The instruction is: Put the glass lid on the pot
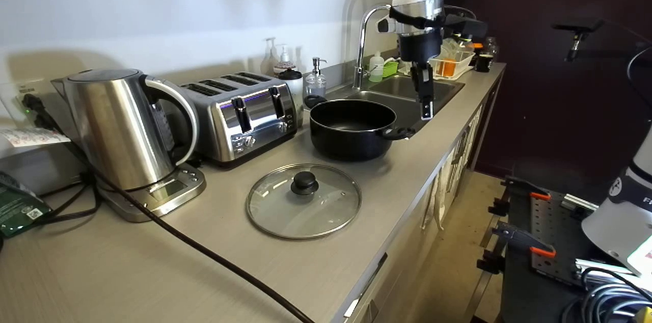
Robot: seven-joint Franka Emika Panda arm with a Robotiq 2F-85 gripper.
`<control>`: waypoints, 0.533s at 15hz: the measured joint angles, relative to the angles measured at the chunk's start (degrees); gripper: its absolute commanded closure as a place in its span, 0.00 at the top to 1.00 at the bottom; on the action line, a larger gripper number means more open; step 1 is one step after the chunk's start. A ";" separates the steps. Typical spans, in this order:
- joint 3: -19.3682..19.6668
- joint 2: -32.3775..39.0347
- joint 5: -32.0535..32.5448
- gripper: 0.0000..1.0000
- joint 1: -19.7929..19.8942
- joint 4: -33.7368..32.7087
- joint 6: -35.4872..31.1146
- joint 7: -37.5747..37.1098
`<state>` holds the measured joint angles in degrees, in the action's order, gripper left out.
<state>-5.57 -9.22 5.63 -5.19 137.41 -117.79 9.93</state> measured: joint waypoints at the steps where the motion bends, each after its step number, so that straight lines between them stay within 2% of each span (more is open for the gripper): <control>1: -0.97 1.24 1.29 1.00 -0.69 -0.47 -0.90 -0.37; 4: -3.11 5.93 5.66 1.00 -2.22 -2.64 -3.93 -1.87; 8: -4.08 13.39 10.73 1.00 -3.68 -6.87 -7.71 -2.43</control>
<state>-9.65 4.17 16.36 -8.87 130.53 -125.50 7.50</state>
